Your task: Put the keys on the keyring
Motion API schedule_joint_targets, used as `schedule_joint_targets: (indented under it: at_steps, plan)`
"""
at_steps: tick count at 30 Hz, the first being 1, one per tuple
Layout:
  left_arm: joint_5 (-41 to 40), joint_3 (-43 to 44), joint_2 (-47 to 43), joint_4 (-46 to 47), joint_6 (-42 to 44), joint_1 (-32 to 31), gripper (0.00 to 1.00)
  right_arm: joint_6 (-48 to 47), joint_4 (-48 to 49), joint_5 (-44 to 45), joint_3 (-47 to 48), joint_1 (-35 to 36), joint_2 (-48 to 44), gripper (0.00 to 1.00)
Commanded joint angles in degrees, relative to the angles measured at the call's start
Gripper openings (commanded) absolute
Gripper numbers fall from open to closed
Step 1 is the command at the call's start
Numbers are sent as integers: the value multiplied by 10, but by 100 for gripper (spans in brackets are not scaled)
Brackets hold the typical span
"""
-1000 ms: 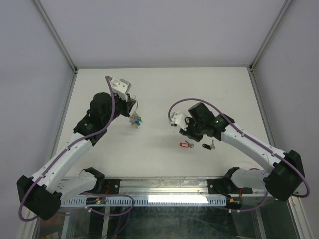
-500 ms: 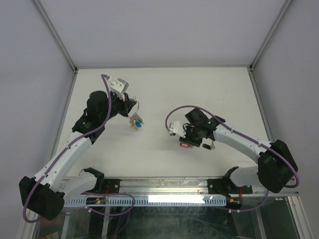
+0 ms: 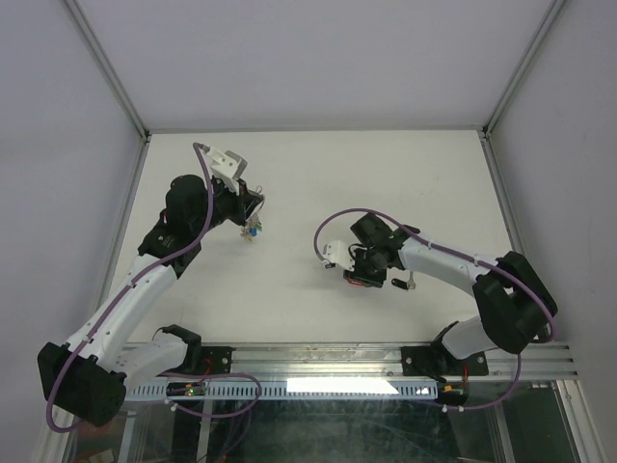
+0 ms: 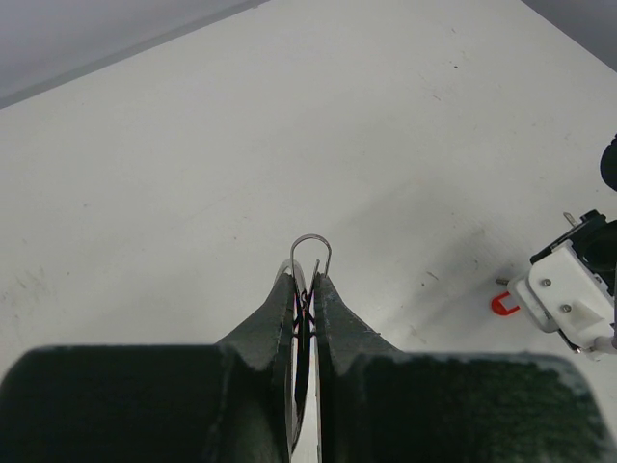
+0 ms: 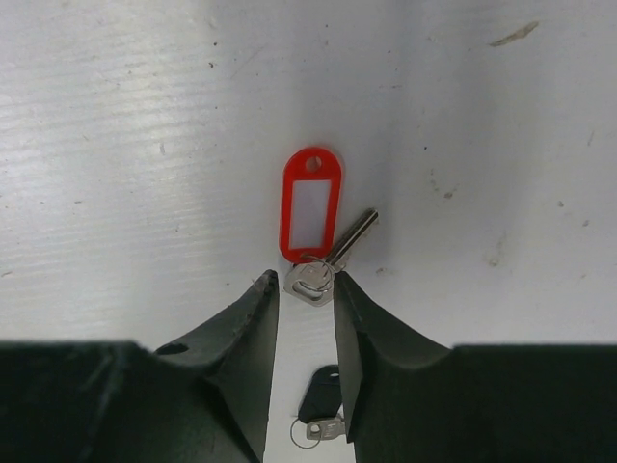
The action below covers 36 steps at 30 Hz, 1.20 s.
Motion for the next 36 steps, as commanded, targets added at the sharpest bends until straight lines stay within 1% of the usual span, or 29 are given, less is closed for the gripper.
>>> schedule_joint_targets:
  at_steps: [1, 6, 9, 10, 13, 16, 19, 24, 29, 34, 35, 36]
  plan:
    - [18, 6, -4, 44, -8, 6, 0, -8, 25, -11, 7, -2, 10, 31]
    - [19, 6, -4, 44, -7, 7, 0, -8, 29, -3, 9, -2, 22, 28]
    - [21, 6, -4, 44, -7, 7, 0, -8, 28, 2, 11, -3, 28, 24]
    - [21, 6, -4, 45, -7, 7, 0, -8, 27, 4, 11, -3, 30, 22]
    - [21, 6, -4, 44, -6, 8, 0, -5, 26, 1, 15, -3, 29, 8]
    - [22, 6, -3, 44, -6, 7, 0, -2, 18, -3, 23, -3, 22, 0]
    - [23, 6, -4, 45, -7, 8, 0, 5, 5, -8, 34, -2, 6, 0]
    - [28, 5, -5, 48, -7, 9, 0, 19, -1, -20, 42, -2, -46, 0]
    - [33, 6, -4, 48, -7, 10, 0, 41, 19, -44, 39, -3, -94, 0]
    - [35, 6, -2, 47, -6, 10, 0, 54, 34, -61, 31, -2, -118, 0]
    - [36, 7, -2, 48, -6, 10, 0, 50, 29, -56, 30, -2, -117, 4]
    - [36, 6, -1, 48, -6, 11, 0, 42, 19, -38, 31, -3, -111, 12]
